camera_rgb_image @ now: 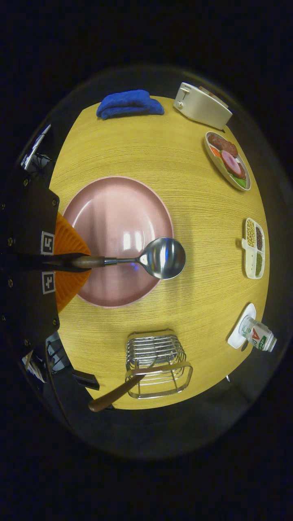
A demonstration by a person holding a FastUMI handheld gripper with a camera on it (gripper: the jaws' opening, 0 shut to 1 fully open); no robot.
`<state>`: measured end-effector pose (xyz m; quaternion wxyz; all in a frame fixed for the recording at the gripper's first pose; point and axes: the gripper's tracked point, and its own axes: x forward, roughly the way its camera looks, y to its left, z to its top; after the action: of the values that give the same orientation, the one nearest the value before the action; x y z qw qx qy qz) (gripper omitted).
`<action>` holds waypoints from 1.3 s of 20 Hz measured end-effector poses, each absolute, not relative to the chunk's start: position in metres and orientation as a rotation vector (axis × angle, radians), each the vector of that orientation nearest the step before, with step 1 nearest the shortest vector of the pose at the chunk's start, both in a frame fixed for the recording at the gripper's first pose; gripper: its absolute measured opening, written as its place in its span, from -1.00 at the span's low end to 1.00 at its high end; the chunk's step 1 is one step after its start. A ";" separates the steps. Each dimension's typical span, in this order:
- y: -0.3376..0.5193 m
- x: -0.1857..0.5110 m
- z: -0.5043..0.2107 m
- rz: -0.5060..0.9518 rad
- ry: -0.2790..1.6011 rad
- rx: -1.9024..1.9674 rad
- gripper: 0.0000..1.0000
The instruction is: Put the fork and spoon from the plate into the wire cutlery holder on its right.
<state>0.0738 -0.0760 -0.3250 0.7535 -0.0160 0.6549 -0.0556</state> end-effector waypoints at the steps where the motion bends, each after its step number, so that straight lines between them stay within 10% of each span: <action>1: -0.078 0.077 -0.318 -0.130 1.422 -0.038 -0.99; 26: -0.202 0.074 -0.223 -0.443 1.387 0.036 -0.99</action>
<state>0.0742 -0.2017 -0.2228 0.7464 0.0164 0.6338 -0.2024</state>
